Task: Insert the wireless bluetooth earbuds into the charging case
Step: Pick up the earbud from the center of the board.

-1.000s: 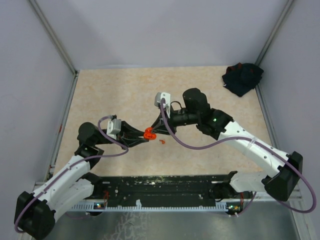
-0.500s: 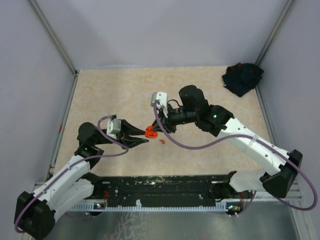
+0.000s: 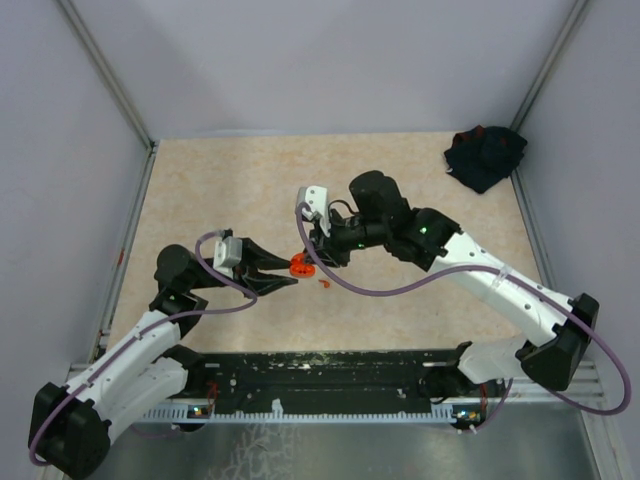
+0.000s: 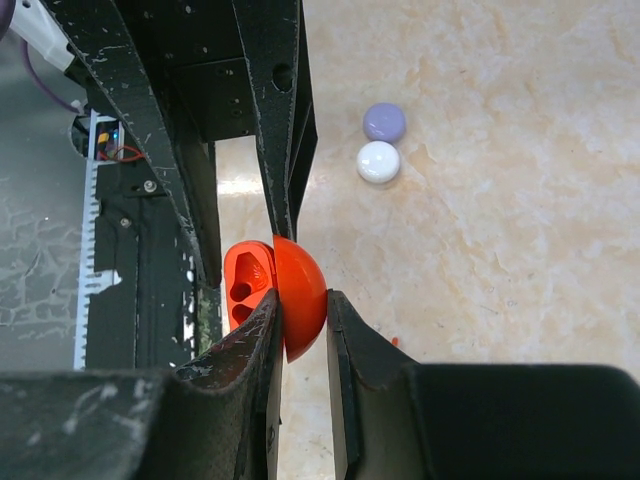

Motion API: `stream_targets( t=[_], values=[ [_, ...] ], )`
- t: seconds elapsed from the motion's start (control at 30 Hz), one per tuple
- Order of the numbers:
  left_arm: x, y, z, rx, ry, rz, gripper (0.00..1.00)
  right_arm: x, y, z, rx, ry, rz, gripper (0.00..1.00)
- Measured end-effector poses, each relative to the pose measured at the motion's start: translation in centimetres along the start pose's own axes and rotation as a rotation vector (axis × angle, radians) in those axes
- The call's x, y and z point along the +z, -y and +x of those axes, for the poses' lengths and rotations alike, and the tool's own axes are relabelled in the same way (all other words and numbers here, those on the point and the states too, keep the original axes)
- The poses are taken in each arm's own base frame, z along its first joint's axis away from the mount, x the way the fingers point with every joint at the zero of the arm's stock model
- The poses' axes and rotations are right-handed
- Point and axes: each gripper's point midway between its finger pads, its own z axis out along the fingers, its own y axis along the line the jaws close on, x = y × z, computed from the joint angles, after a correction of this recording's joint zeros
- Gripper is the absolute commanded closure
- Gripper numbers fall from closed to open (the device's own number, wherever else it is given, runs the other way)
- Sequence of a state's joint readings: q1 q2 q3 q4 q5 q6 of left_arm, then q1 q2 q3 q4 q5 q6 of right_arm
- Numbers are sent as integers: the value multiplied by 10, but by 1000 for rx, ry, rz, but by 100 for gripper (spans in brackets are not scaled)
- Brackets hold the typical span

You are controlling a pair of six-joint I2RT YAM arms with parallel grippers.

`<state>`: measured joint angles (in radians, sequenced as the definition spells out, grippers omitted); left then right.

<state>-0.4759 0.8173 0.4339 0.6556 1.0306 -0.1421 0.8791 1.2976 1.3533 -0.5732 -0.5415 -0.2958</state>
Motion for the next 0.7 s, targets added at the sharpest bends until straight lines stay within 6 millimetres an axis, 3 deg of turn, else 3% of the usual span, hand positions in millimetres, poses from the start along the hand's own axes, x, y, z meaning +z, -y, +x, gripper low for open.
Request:
stream_targets(
  t=[0.27, 0.47, 0.6, 0.7],
  values=[
    [0, -1, 1, -4, -1, -5, 69, 0, -1, -1, -3, 0, -1, 100],
    [0, -2, 1, -5, -2, -6, 86, 1, -1, -1, -4, -3, 4, 100],
    [0, -2, 2, 1, -6, -8, 90, 1, 0, -1, -1, -4, 10, 81],
    [0, -4, 3, 18, -12, -14, 94, 1, 1, -1, 6, -4, 16, 74]
  ],
)
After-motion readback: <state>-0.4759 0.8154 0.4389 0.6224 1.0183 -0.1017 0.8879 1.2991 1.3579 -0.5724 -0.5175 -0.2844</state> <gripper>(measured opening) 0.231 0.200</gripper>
